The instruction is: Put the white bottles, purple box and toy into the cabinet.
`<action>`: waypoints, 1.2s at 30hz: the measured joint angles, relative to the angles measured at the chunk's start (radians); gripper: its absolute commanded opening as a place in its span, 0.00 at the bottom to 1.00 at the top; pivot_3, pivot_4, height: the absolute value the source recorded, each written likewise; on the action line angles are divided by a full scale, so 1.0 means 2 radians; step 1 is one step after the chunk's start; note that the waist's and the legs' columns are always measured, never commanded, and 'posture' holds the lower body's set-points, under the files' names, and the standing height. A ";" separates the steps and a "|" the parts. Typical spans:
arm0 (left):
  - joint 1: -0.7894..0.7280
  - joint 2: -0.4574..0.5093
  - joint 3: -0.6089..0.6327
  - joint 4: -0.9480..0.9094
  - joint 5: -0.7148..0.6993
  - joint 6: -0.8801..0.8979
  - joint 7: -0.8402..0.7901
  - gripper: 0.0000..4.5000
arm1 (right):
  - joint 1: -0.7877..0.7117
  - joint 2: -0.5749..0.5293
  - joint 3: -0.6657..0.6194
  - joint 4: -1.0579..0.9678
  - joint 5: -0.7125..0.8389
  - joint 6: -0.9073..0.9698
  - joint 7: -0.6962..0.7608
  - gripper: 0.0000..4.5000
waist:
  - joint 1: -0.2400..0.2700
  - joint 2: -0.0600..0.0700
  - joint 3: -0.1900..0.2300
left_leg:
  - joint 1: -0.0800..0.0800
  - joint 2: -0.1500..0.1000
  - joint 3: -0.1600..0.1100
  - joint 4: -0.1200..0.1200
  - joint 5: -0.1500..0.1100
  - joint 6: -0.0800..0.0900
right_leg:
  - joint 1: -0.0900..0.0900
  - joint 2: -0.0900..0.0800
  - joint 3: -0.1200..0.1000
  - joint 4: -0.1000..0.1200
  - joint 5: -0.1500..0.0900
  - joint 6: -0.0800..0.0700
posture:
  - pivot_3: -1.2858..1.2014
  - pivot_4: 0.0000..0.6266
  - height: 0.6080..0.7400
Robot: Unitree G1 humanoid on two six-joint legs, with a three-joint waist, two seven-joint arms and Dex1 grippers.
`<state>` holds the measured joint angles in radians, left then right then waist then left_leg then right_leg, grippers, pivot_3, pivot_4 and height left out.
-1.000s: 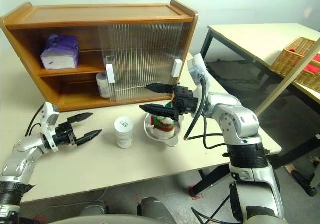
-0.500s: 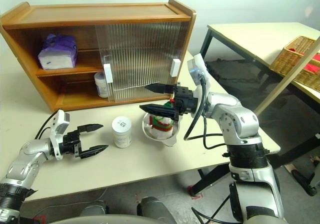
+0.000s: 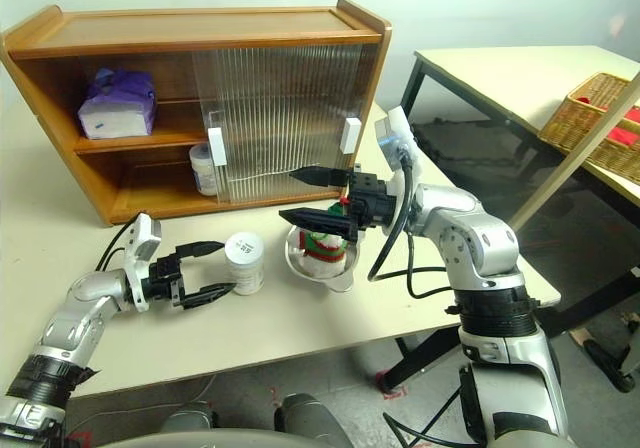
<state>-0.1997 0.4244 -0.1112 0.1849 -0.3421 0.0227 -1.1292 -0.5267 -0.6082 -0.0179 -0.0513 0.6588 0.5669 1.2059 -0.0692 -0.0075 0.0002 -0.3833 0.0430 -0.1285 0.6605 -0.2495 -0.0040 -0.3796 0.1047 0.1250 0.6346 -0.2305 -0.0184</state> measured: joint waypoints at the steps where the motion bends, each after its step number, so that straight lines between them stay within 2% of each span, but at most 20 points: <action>1: -0.002 -0.002 -0.003 0.003 0.001 -0.001 0.000 1.00 | 0.000 0.000 0.000 0.000 0.000 0.000 0.000 1.00 | 0.000 0.000 0.000 | 0.000 0.000 0.000 0.000 0.000 0.000 | 0.000 0.000 0.000 0.000 0.000 0.000 | 0.47 0.00 1.00; 25: -0.040 -0.034 -0.022 0.084 0.035 -0.035 -0.004 1.00 | 0.010 -0.007 -0.004 -0.011 0.001 0.001 -0.010 1.00 | -0.006 0.000 0.000 | 0.001 -0.001 0.000 0.000 0.000 0.000 | 0.001 0.000 0.000 0.000 0.000 0.002 | 0.46 0.00 1.00; 29: -0.042 -0.037 -0.022 0.087 0.035 -0.037 -0.006 0.70 | 0.010 -0.007 -0.004 -0.011 0.001 0.001 -0.010 1.00 | -0.006 0.000 0.000 | 0.001 -0.001 0.000 0.000 0.000 0.000 | 0.001 0.000 0.000 0.000 0.000 0.002 | 0.46 0.00 1.00; 30: -0.043 -0.037 -0.022 0.088 0.035 -0.037 -0.006 0.68 | 0.010 -0.007 -0.004 -0.011 0.001 0.001 -0.010 1.00 | -0.006 0.000 0.000 | 0.001 -0.001 0.000 0.000 0.000 0.000 | 0.001 0.000 0.000 0.000 -0.001 0.002 | 0.46 0.00 1.00; 36: -0.043 -0.035 -0.020 0.088 0.035 -0.038 -0.004 0.68 | 0.010 -0.007 -0.004 -0.011 0.001 0.001 -0.010 1.00 | -0.006 0.000 0.000 | 0.001 -0.001 0.001 0.000 0.000 0.000 | 0.001 0.000 -0.001 0.000 0.000 0.003 | 0.46 0.00 1.00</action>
<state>-0.2851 0.3536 -0.1516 0.3615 -0.2728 -0.0528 -1.1375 -0.5074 -0.6222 -0.0253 -0.0728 0.6608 0.5692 1.1859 -0.0816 -0.0074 0.0003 -0.3816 0.0415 -0.1265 0.6611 -0.2495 -0.0039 -0.3769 0.1046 0.1233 0.6338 -0.2313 -0.0127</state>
